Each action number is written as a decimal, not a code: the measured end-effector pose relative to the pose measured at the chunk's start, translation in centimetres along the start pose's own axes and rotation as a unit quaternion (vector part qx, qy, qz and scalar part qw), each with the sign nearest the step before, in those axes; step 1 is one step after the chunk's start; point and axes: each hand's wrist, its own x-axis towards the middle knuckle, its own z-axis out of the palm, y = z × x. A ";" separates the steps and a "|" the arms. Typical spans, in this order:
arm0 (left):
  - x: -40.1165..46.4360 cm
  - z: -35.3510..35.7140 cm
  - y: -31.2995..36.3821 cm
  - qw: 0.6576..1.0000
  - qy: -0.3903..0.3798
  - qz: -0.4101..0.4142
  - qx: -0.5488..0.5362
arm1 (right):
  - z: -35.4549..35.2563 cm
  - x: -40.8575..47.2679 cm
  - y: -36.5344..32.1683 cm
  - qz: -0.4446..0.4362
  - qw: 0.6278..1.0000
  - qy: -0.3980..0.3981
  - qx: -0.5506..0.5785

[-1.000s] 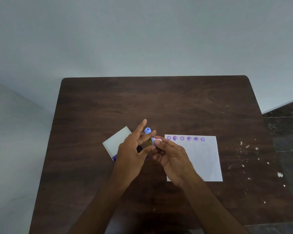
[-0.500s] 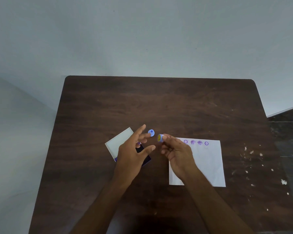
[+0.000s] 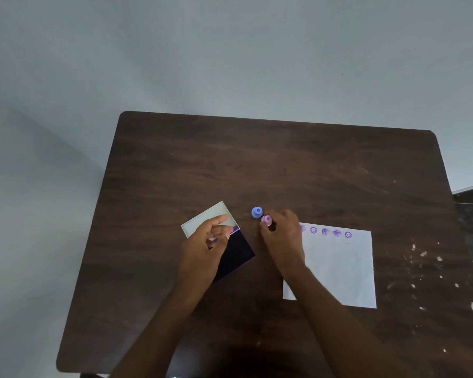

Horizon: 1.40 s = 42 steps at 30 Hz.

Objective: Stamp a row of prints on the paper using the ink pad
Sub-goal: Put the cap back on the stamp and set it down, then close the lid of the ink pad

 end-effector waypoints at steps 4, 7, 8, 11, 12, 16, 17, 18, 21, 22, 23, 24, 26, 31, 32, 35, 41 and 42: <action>0.2 -0.3 -0.2 1.000 0.005 0.003 -0.001 | 0.6 -0.4 -0.4 0.022 1.000 0.017 -0.014; 0.4 -0.6 -0.8 1.000 0.012 -0.002 -0.018 | 0.8 -0.4 -0.6 0.016 0.999 0.026 -0.017; 0.4 -0.7 -1.1 1.000 0.015 -0.007 -0.020 | 0.8 -0.3 -0.6 0.017 0.999 0.026 -0.017; 0.5 -1.0 -2.2 0.999 0.029 -0.023 -0.022 | 0.6 -0.1 -0.7 0.035 0.999 0.013 -0.013; 0.4 -1.1 -2.6 0.999 0.037 -0.024 -0.023 | 0.5 -0.1 -0.7 0.037 0.999 0.011 -0.011; 0.3 -1.6 -3.4 0.996 0.068 -0.041 -0.037 | 0.3 -0.2 -0.8 0.041 0.999 0.008 0.003; 0.3 -1.7 -3.6 0.995 0.075 -0.046 -0.043 | 0.3 -0.3 -0.7 0.041 0.999 0.007 0.003; 0.3 -1.9 -3.8 0.994 0.080 -0.052 -0.049 | 0.3 -0.4 -0.6 0.036 0.999 0.005 0.001; 0.3 -2.4 -4.6 0.992 0.086 -0.064 -0.062 | 0.2 -0.7 -0.6 0.016 1.000 0.007 0.008; 0.3 -2.5 -4.9 0.992 0.090 -0.064 -0.064 | 0.1 -0.8 -0.6 0.015 1.000 0.013 0.020; 0.2 -2.7 -5.2 0.991 0.097 -0.065 -0.067 | 0.1 -1.1 -0.8 0.014 0.999 0.026 0.031; 0.2 -2.8 -5.4 0.990 0.105 -0.067 -0.070 | 0.0 -1.5 -1.0 0.009 0.998 0.050 0.039; 0.0 -2.9 -5.8 0.987 0.120 -0.079 -0.076 | 0.0 -2.5 -1.5 -0.023 0.992 0.111 0.051; 0.0 -2.6 -6.6 0.975 0.150 -0.130 -0.095 | 1.8 -4.0 -3.0 -0.070 0.997 -0.043 -0.005; 0.0 -2.5 -6.8 0.974 0.149 -0.142 -0.099 | 2.3 -4.0 -3.5 -0.086 0.993 -0.086 -0.016; 0.2 -2.4 -7.0 0.968 0.138 -0.169 -0.120 | 3.4 -2.9 -5.4 -0.070 0.983 -0.163 -0.040; 0.4 -2.5 -6.5 0.972 0.089 -0.167 -0.138 | 3.9 -1.2 -6.9 -0.054 0.978 -0.181 -0.092; 0.5 -2.5 -6.3 0.972 0.087 -0.166 -0.143 | 3.8 -1.1 -6.9 -0.049 0.979 -0.177 -0.085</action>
